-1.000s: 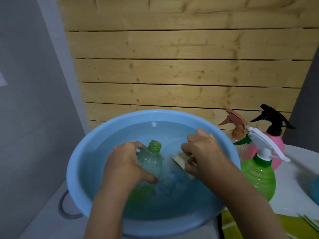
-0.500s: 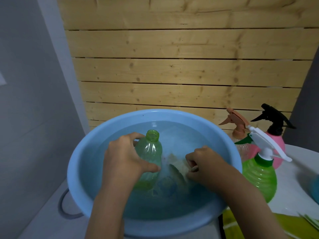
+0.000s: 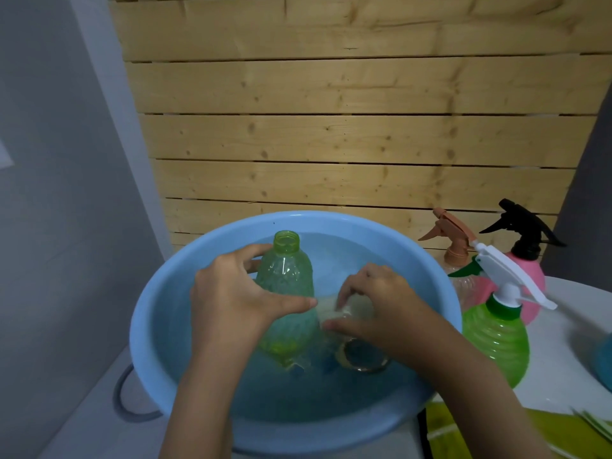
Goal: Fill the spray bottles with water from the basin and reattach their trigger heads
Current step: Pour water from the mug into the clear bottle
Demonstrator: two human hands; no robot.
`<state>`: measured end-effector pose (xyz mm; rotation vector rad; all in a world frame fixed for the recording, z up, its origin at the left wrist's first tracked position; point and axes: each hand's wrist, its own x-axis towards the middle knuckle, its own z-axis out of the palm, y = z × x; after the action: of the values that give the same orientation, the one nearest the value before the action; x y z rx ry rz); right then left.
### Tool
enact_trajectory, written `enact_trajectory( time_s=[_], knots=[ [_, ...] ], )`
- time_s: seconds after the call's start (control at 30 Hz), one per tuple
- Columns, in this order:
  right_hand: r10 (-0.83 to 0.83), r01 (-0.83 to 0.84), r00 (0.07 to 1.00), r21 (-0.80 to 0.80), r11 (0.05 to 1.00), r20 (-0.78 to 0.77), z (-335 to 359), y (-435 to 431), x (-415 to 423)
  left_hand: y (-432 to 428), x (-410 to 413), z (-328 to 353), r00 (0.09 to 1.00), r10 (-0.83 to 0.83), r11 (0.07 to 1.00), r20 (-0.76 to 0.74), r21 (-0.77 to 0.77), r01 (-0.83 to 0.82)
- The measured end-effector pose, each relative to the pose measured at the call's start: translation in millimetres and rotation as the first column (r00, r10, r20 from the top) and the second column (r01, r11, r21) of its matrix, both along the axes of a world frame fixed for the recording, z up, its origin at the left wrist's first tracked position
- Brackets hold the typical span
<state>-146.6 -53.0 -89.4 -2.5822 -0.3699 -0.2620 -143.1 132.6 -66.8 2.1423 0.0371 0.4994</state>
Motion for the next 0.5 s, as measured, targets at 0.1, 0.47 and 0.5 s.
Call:
enact_trajectory(
  time_s=[0.1, 0.47, 0.5],
  knots=[
    [0.047, -0.042, 0.998, 0.111, 0.993, -0.041, 4, 4, -2, -2, -3, 6, 1.000, -0.027, 1.000, 0.010, 0.001, 0.027],
    [0.238, -0.171, 0.966, 0.427, 0.888, -0.106, 9, 18, -9, -11, -17, 22, 0.997, -0.076, 0.997, 0.021, -0.033, 0.077],
    [0.226, -0.163, 0.969, 0.432, 0.887, -0.097, 9, 18, -9, -13, -18, 23, 0.996, -0.080, 0.996, 0.026, -0.033, 0.081]
  ],
)
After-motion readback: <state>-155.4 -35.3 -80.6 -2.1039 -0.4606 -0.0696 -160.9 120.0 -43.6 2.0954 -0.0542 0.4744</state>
